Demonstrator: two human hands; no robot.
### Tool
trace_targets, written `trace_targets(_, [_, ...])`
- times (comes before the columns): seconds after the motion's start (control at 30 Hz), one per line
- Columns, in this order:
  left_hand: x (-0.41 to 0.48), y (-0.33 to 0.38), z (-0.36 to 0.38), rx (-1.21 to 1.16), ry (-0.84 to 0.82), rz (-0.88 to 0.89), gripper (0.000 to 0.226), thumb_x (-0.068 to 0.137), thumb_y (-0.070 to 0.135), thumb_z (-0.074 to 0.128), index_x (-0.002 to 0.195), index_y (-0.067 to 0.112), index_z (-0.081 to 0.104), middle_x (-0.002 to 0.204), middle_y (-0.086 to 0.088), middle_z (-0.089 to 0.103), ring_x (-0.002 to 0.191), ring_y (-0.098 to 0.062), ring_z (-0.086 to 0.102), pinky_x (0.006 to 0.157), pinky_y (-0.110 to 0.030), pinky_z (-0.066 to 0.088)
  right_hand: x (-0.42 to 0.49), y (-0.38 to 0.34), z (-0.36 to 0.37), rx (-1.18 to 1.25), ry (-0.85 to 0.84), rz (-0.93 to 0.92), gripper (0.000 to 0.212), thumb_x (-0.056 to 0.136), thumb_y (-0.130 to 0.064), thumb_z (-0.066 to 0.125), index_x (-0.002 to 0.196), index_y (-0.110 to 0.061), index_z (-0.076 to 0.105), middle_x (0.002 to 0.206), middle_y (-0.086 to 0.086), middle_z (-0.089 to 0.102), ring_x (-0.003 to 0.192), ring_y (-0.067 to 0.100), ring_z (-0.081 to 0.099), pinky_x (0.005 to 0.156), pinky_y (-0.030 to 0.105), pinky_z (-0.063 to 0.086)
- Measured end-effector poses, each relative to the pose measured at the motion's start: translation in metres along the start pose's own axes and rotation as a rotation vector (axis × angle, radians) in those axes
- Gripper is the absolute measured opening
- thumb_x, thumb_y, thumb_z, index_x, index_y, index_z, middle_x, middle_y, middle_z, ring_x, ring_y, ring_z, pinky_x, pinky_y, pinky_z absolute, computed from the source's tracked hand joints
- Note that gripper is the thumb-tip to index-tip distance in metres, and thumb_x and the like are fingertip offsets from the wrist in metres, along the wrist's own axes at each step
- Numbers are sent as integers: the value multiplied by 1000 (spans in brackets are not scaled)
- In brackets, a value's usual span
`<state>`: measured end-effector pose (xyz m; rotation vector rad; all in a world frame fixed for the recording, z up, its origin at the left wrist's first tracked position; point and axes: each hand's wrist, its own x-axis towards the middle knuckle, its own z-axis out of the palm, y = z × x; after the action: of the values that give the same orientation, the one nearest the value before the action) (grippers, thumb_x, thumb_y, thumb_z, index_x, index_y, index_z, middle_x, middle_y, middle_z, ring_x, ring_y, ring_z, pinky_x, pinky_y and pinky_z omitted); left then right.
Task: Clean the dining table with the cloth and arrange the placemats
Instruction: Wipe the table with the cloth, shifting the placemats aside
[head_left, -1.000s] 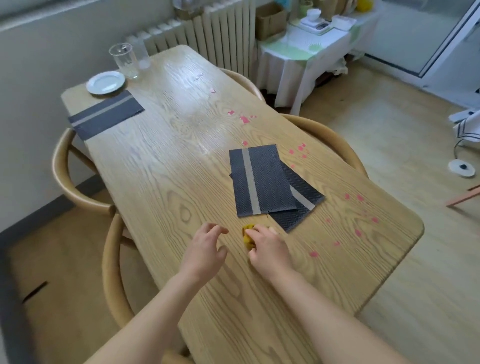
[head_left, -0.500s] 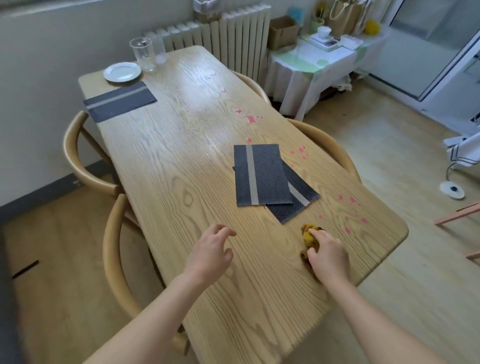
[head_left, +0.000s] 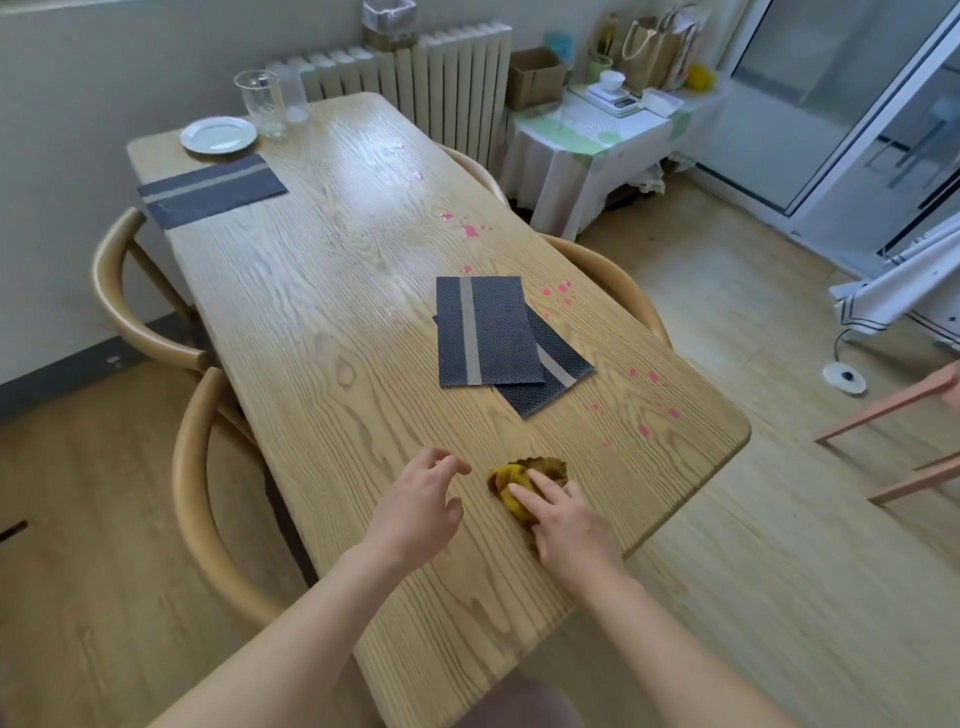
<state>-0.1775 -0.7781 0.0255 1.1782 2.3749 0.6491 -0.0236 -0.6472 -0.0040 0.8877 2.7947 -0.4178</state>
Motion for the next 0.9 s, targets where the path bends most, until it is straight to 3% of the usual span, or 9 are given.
trace_targets(0.3, [28, 31, 11, -9, 10, -49, 35, 90, 19, 51, 124, 28, 50, 133, 11, 39, 123, -10, 43, 91, -23, 42, 38, 88, -30, 58, -9, 306, 58, 95, -10, 43, 145, -37, 34, 156, -7, 28, 132, 24, 34, 104, 39, 41])
trace_targets(0.43, [59, 61, 20, -20, 40, -91, 35, 88, 20, 52, 122, 28, 52, 131, 10, 41, 121, -11, 45, 92, -28, 43, 47, 86, -31, 32, -28, 123, 57, 95, -6, 38, 147, -30, 33, 154, -1, 28, 130, 24, 34, 99, 37, 43])
trace_targets(0.6, [114, 114, 49, 10, 37, -68, 34, 90, 23, 54, 123, 27, 52, 131, 11, 41, 116, -9, 48, 91, -26, 45, 67, 124, -39, 22, -72, -175, 57, 94, -9, 42, 144, -37, 37, 155, -4, 30, 125, 24, 37, 94, 38, 47])
trace_targets(0.9, [162, 151, 85, -18, 33, -199, 35, 88, 18, 53, 122, 27, 53, 129, 12, 41, 117, -9, 47, 91, -29, 44, 123, 230, -79, 22, 3, 16, 52, 99, -14, 37, 144, -40, 36, 154, -7, 31, 129, 19, 35, 95, 33, 46])
